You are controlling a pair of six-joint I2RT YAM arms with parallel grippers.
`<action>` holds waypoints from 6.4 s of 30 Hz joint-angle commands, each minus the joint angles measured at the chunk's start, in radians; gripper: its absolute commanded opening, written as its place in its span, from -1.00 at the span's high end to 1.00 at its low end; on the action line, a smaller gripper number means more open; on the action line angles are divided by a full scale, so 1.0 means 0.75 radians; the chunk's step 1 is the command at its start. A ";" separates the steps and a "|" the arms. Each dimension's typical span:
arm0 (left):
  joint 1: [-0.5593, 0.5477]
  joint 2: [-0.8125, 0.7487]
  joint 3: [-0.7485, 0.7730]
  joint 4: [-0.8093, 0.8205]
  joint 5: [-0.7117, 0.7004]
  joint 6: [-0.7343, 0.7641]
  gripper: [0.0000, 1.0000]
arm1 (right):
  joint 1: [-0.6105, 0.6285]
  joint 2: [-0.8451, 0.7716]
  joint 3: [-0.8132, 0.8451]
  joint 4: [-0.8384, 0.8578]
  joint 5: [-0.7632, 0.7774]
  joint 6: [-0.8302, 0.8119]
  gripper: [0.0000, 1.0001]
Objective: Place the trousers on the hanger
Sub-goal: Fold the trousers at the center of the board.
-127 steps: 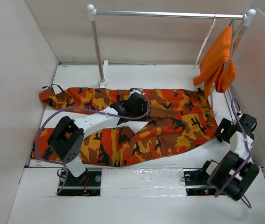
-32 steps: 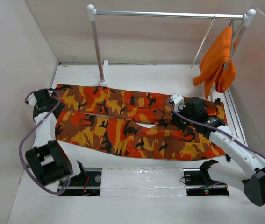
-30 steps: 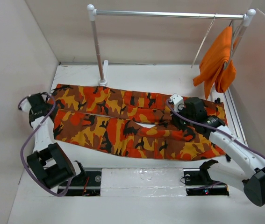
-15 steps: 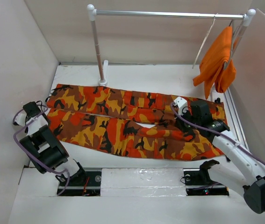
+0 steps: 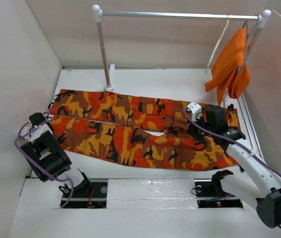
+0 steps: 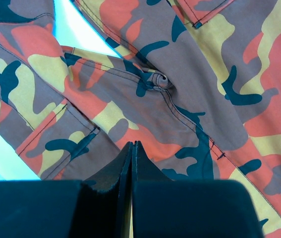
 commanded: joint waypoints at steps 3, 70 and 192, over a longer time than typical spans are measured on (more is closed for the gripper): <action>0.018 0.053 -0.059 -0.059 -0.031 -0.053 0.16 | -0.028 -0.022 0.057 0.032 -0.036 -0.007 0.95; -1.238 -1.015 0.131 -0.169 0.332 0.215 1.00 | -1.644 0.166 -0.012 -0.404 0.541 0.481 -0.13; -0.886 -0.021 -0.110 0.113 0.503 0.129 1.00 | -1.204 -0.153 -0.299 -0.059 0.097 0.281 1.00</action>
